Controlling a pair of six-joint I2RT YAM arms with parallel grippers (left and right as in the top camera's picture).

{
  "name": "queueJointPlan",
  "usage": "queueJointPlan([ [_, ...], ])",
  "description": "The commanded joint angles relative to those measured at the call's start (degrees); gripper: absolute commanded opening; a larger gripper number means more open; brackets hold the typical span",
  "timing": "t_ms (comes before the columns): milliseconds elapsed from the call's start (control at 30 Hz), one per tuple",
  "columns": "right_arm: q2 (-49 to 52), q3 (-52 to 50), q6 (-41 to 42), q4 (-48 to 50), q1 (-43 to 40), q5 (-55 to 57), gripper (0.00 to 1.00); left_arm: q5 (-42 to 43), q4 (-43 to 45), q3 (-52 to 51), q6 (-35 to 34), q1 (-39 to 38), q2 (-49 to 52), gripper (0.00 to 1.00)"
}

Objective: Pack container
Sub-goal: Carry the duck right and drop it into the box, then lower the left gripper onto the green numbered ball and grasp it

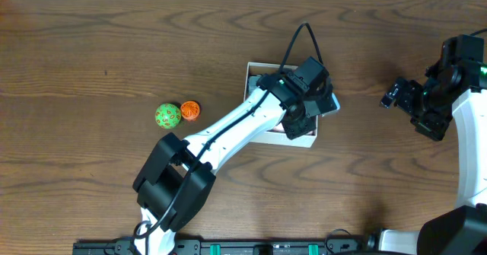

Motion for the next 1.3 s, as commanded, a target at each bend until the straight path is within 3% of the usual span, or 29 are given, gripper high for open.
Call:
queueJointPlan([
  [0, 0.0, -0.2, 0.9, -0.4, -0.2, -0.2, 0.99, -4.3, 0.4, 0.5, -3.3, 0.7, -0.5, 0.61],
  [200, 0.0, -0.2, 0.9, -0.5, -0.2, -0.2, 0.99, -10.6, -1.9, 4.7, -10.1, 4.1, -5.4, 0.68],
  [333, 0.0, -0.2, 0.9, -0.5, -0.2, -0.2, 0.99, -15.9, -7.3, 8.1, -19.1, 8.9, -11.1, 0.69],
  [600, 0.0, -0.2, 0.9, -0.3, -0.2, -0.2, 0.99, -16.5, -20.3, 6.9, -33.6, 29.0, -15.8, 0.69],
  [867, 0.0, -0.2, 0.9, -0.3, -0.2, -0.2, 0.99, -8.2, -21.2, -3.4, -33.8, 42.2, -9.8, 0.69],
  [1267, 0.0, -0.2, 0.9, -0.6, -0.2, -0.2, 0.99, -7.1, -17.4, -9.4, -33.1, 43.9, -2.0, 0.69],
])
